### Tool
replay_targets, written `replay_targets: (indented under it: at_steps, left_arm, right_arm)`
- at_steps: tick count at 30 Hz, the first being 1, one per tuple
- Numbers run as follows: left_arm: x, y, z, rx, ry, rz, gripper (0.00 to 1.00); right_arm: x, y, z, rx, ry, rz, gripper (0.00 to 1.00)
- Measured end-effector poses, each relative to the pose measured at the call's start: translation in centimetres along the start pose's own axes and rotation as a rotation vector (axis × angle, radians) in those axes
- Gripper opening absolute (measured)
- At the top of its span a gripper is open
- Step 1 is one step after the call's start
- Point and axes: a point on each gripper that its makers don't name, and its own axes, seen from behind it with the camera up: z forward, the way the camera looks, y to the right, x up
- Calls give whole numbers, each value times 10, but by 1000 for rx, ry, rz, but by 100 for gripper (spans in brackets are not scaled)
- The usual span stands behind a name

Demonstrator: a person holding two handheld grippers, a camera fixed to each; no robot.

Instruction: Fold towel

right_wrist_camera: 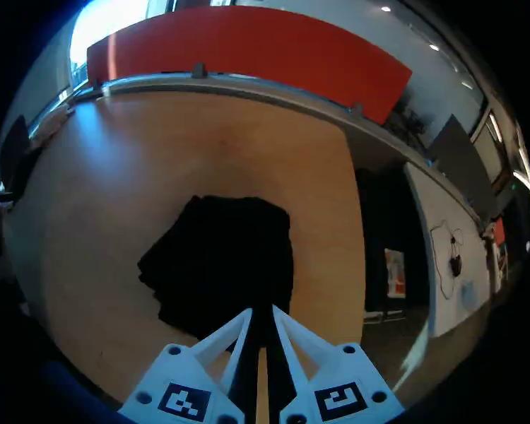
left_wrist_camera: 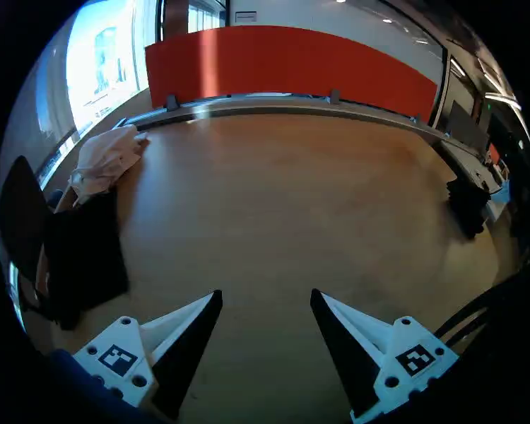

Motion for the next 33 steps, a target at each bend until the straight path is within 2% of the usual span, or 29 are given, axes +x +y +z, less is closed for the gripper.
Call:
replay_targets:
  at_steps: [12, 24, 33]
  left_arm:
    - [-5, -2, -2, 10, -7, 4, 93]
    - [-7, 0, -2, 12, -13, 10, 93]
    - [-6, -2, -2, 16, -14, 13, 92]
  right_arm:
    - [-38, 4, 21, -21, -65, 86, 5]
    - [-56, 5, 41, -48, -116, 129, 4]
    - [-60, 9, 49, -75, -135, 133, 4]
